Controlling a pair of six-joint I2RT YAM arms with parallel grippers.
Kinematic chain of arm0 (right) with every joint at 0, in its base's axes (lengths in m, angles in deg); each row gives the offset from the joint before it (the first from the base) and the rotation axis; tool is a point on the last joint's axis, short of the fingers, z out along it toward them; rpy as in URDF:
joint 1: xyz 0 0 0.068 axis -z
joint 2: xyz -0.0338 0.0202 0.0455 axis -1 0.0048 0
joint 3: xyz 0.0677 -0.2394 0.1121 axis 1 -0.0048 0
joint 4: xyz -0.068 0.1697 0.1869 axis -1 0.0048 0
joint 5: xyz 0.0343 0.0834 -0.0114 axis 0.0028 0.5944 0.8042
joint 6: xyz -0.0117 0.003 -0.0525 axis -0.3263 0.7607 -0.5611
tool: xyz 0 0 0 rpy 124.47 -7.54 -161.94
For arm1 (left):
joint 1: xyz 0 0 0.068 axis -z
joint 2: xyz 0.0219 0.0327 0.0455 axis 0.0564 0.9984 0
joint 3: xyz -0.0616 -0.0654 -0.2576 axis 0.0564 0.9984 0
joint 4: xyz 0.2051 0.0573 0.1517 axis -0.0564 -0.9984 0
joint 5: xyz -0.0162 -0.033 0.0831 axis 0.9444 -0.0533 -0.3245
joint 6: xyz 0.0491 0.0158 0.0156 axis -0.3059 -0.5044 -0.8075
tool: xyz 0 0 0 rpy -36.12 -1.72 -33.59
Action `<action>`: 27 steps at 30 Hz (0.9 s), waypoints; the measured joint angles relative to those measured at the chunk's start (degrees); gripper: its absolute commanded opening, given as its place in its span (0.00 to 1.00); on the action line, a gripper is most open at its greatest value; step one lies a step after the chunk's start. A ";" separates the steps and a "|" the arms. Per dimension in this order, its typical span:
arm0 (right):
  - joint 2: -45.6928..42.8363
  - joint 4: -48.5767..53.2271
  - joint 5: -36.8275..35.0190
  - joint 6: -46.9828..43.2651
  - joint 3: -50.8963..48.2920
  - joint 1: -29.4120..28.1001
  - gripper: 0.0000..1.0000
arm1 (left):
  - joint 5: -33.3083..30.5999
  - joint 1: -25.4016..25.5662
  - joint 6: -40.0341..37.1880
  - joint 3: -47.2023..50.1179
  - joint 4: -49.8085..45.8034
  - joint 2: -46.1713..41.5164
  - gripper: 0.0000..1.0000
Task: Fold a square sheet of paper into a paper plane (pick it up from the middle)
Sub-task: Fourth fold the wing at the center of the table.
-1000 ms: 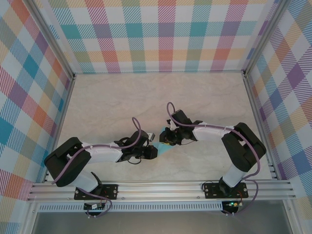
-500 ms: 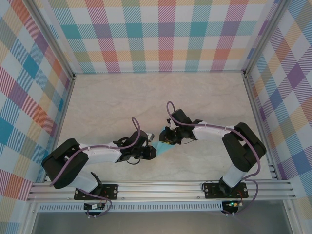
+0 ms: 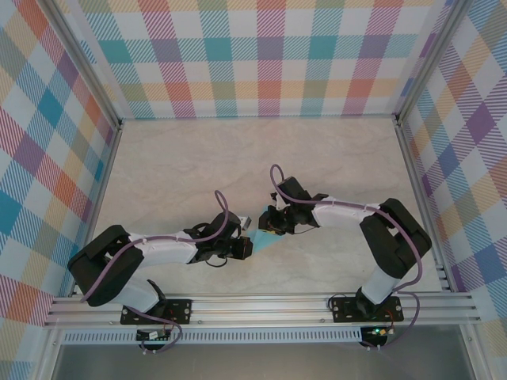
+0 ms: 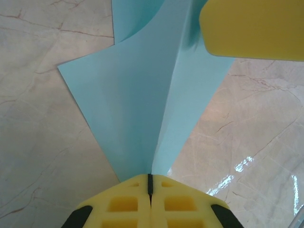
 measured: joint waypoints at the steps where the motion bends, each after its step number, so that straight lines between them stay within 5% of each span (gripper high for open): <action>1: 0.09 0.00 0.02 -0.02 0.02 0.00 0.23 | 0.37 -0.22 0.04 0.00 0.11 0.09 0.03; 18: 4.22 -0.42 1.31 -0.11 2.71 0.00 0.21 | 7.85 -3.61 3.21 -0.02 5.09 4.28 0.03; 27: 4.70 0.00 0.07 -0.11 3.48 0.00 0.21 | 7.91 -3.91 3.26 -0.02 5.01 4.11 0.22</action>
